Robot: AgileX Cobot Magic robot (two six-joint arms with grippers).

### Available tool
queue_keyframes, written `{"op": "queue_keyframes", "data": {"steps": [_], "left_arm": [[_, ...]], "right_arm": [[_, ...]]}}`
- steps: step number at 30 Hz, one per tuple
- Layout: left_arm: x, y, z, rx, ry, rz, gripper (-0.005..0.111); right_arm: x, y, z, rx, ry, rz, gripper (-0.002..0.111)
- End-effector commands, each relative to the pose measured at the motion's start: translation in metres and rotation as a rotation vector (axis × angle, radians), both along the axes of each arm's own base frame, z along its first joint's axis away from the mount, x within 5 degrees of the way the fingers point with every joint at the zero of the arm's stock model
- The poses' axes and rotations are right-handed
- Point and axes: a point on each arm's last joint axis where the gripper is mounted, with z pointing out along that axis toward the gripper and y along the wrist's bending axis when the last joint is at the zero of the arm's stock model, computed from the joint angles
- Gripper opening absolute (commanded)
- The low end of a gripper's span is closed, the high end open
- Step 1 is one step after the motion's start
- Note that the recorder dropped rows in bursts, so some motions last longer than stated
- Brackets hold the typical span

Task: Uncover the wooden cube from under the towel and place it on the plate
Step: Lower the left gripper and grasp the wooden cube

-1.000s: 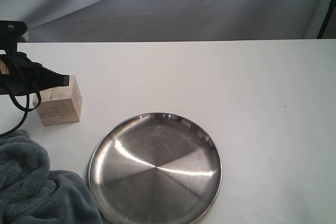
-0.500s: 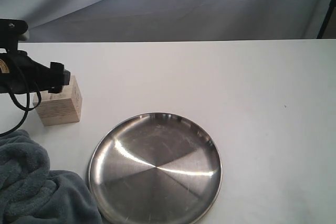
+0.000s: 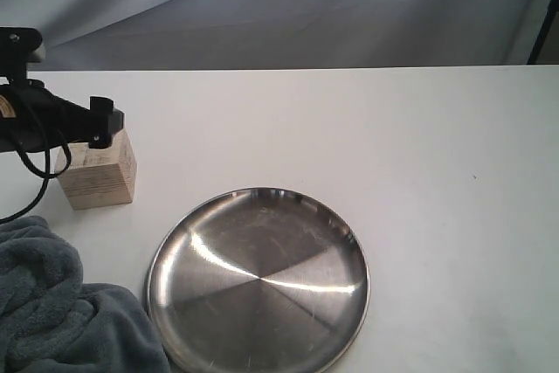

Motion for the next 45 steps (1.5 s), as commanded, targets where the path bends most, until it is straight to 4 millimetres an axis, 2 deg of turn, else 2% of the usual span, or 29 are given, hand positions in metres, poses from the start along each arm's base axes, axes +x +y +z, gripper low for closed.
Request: {"op": "queue_keyframes", "data": {"steps": [1,8,15,23,29,31,34,36,39,42,45], "left_arm": [[0.003,-0.002,0.002,-0.042,-0.018,0.025,0.105],[0.024,-0.004,-0.024,-0.005,0.178,0.047,0.105],[0.043,-0.006,-0.031,0.008,0.284,0.074,0.105],[0.052,-0.007,-0.054,-0.002,0.382,0.119,0.105],[0.053,-0.008,-0.052,-0.008,0.360,0.119,0.101],[0.053,-0.008,-0.052,-0.008,0.360,0.119,0.092],[0.053,-0.008,-0.052,-0.013,0.361,0.125,0.063],[0.053,-0.008,-0.052,-0.013,0.361,0.125,0.035],[0.053,-0.008,-0.049,-0.004,0.358,0.114,0.003],[0.049,-0.007,-0.038,0.020,0.349,0.089,0.000],[0.043,-0.005,-0.014,0.042,0.311,0.058,0.000]], "right_arm": [[0.000,0.000,-0.001,0.000,-0.004,-0.007,0.000],[0.000,0.000,-0.001,0.000,-0.004,-0.007,0.000],[0.000,0.000,-0.001,0.000,-0.004,-0.007,0.000],[0.000,0.000,-0.001,0.000,-0.004,-0.007,0.000],[0.000,0.000,-0.001,0.000,-0.004,-0.007,0.000],[0.000,0.000,-0.001,0.000,-0.004,-0.007,0.000],[0.000,0.000,-0.001,0.000,-0.004,-0.007,0.000],[0.000,0.000,-0.001,0.000,-0.004,-0.007,0.000],[0.000,0.000,-0.001,0.000,-0.004,-0.007,0.000],[0.000,0.000,-0.001,0.000,-0.004,-0.007,0.000],[0.000,0.000,-0.001,0.000,-0.004,-0.007,0.000]]}}
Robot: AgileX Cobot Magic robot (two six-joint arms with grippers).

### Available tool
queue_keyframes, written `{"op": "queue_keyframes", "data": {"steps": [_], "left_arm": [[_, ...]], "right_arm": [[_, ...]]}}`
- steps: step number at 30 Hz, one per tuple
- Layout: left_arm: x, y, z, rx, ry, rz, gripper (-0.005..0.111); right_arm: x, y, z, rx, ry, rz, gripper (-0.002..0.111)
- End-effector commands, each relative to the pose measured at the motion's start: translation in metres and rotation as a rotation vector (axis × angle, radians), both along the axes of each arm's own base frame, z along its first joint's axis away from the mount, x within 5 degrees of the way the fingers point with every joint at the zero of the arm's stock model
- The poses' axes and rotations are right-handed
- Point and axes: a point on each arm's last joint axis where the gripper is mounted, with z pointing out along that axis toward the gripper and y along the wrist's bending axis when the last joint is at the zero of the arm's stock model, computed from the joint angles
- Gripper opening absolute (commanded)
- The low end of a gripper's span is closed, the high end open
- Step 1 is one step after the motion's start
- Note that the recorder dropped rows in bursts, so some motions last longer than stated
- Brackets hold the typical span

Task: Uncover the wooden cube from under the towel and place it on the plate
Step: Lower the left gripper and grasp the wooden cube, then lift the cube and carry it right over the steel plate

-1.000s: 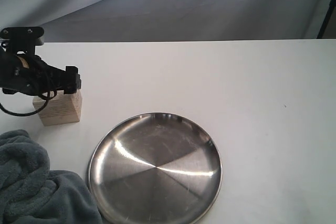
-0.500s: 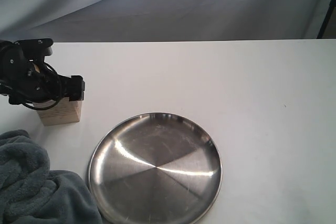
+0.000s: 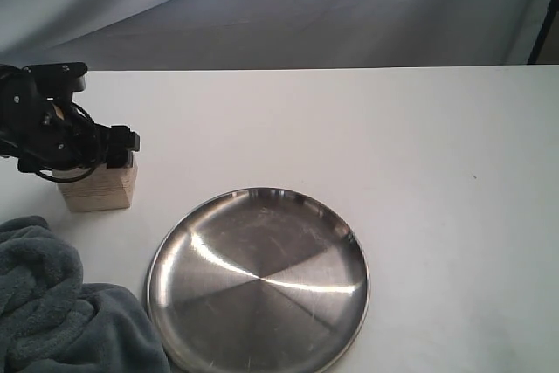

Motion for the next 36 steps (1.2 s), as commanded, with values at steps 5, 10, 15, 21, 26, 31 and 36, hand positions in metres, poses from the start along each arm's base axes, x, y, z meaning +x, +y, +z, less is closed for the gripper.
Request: {"op": "queue_keyframes", "data": {"steps": [5,10,15,21,26,31,36], "left_arm": [[-0.021,0.002,0.087,0.009,-0.181,-0.047,0.000],[-0.047,0.006,0.133,0.025,-0.253,-0.079,0.000],[-0.074,-0.015,0.162,0.056,-0.304,-0.230,0.000],[-0.104,-0.074,0.159,0.051,-0.282,-0.484,0.000],[-0.124,-0.105,0.130,-0.055,-0.337,-0.530,0.000],[-0.142,-0.113,0.095,-0.133,-0.424,-0.571,0.000],[-0.156,-0.114,0.071,-0.154,-0.512,-0.651,0.000]], "right_arm": [[0.000,0.000,-0.001,0.000,-0.004,-0.007,0.000],[0.000,0.000,-0.001,0.000,-0.004,-0.007,0.000],[0.000,0.000,-0.001,0.000,-0.004,-0.007,0.000],[0.000,0.000,-0.001,0.000,-0.004,-0.007,0.000],[0.000,0.000,-0.001,0.000,-0.004,-0.007,0.000],[0.000,0.000,-0.001,0.000,-0.004,-0.007,0.000],[0.000,0.000,-0.001,0.000,-0.004,-0.007,0.000]]}}
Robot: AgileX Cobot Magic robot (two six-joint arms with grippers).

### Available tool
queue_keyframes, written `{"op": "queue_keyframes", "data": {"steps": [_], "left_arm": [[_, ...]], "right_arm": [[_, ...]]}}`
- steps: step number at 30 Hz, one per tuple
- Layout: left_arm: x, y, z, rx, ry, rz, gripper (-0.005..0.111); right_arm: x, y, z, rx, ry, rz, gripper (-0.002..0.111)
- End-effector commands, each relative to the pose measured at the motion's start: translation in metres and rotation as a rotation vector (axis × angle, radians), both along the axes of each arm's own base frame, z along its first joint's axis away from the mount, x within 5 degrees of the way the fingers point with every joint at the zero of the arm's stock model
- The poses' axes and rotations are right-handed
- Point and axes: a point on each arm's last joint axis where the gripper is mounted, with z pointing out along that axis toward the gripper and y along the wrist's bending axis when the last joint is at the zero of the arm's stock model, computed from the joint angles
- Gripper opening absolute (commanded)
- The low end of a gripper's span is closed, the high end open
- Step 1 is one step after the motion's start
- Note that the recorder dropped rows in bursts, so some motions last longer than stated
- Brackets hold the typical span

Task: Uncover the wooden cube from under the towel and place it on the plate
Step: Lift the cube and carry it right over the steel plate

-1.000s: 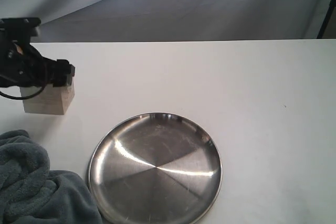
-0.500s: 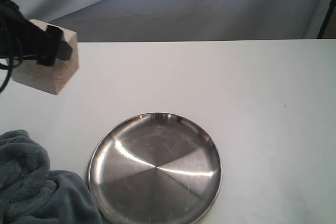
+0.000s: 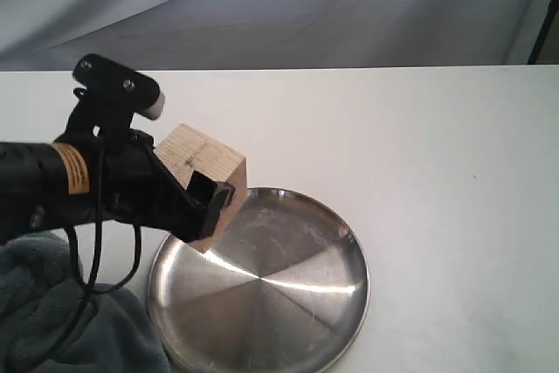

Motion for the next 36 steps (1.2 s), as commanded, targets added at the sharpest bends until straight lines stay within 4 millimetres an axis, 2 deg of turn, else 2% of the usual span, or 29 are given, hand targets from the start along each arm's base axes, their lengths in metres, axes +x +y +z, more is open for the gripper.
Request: {"op": "queue_keyframes", "data": {"steps": [1,15,24,29,33,36], "left_arm": [[-0.008,-0.005,-0.008,-0.075,-0.133,-0.076,0.000],[0.005,-0.020,-0.061,-0.055,-0.049,-0.097,0.000],[-0.001,-0.030,-0.064,-0.117,-0.026,-0.223,0.000],[-0.002,-0.029,-0.067,-0.125,0.041,-0.178,0.000],[-0.003,-0.030,-0.080,-0.111,0.108,-0.144,0.000],[-0.015,-0.042,-0.088,-0.084,0.126,-0.214,0.000]], "right_arm": [[0.000,0.000,-0.001,0.000,-0.004,-0.007,0.000],[0.000,0.000,-0.001,0.000,-0.004,-0.007,0.000],[0.000,0.000,-0.001,0.000,-0.004,-0.007,0.000],[0.000,0.000,-0.001,0.000,-0.004,-0.007,0.000],[0.000,0.000,-0.001,0.000,-0.004,-0.007,0.000],[0.000,0.000,-0.001,0.000,-0.004,-0.007,0.000]]}}
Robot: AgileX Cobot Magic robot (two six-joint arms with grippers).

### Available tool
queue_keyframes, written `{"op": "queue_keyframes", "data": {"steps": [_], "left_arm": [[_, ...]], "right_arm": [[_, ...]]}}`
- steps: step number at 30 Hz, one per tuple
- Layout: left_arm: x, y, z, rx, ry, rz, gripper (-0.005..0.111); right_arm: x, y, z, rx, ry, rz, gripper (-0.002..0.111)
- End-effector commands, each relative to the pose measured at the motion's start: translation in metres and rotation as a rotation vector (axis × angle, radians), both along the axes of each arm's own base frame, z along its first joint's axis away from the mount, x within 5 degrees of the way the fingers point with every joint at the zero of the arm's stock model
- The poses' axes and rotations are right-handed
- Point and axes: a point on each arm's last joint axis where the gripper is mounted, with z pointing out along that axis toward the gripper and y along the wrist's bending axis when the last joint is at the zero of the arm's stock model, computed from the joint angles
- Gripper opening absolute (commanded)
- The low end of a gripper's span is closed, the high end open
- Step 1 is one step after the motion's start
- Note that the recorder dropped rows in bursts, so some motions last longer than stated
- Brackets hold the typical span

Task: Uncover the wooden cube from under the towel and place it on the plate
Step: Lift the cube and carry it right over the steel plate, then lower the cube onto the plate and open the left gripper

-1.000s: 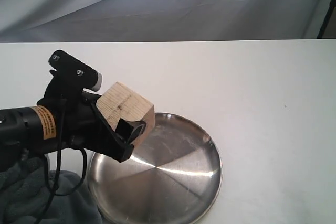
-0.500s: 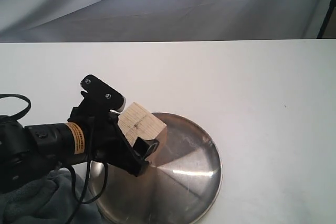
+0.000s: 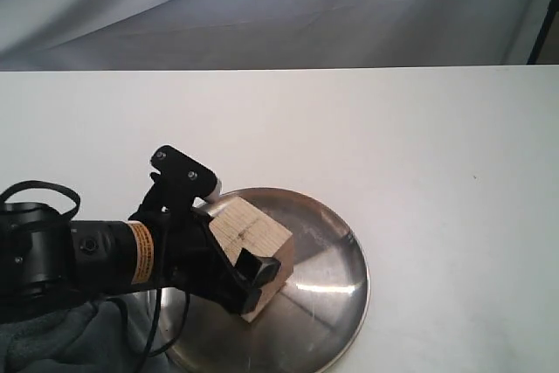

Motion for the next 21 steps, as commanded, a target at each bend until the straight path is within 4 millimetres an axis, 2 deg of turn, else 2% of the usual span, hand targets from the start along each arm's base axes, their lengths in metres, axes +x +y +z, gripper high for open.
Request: {"op": "queue_keyframes", "data": {"steps": [1,4,16,21], "left_arm": [[-0.0150,-0.0200,-0.0023,-0.028,-0.010,-0.103,0.000],[-0.0169,-0.0218,-0.0023,-0.012,-0.035,-0.138,0.000],[-0.0113,-0.0212,-0.0029,0.033,-0.032,-0.102,0.000],[-0.0113,-0.0212,-0.0036,0.031,-0.026,-0.097,0.006]], "right_arm": [[-0.0001,-0.0004,-0.0005,0.000,-0.004,-0.007,0.000],[-0.0001,-0.0004,-0.0005,0.000,-0.004,-0.007,0.000],[-0.0001,-0.0004,-0.0005,0.000,-0.004,-0.007,0.000],[-0.0001,-0.0004,-0.0005,0.000,-0.004,-0.007,0.000]]}}
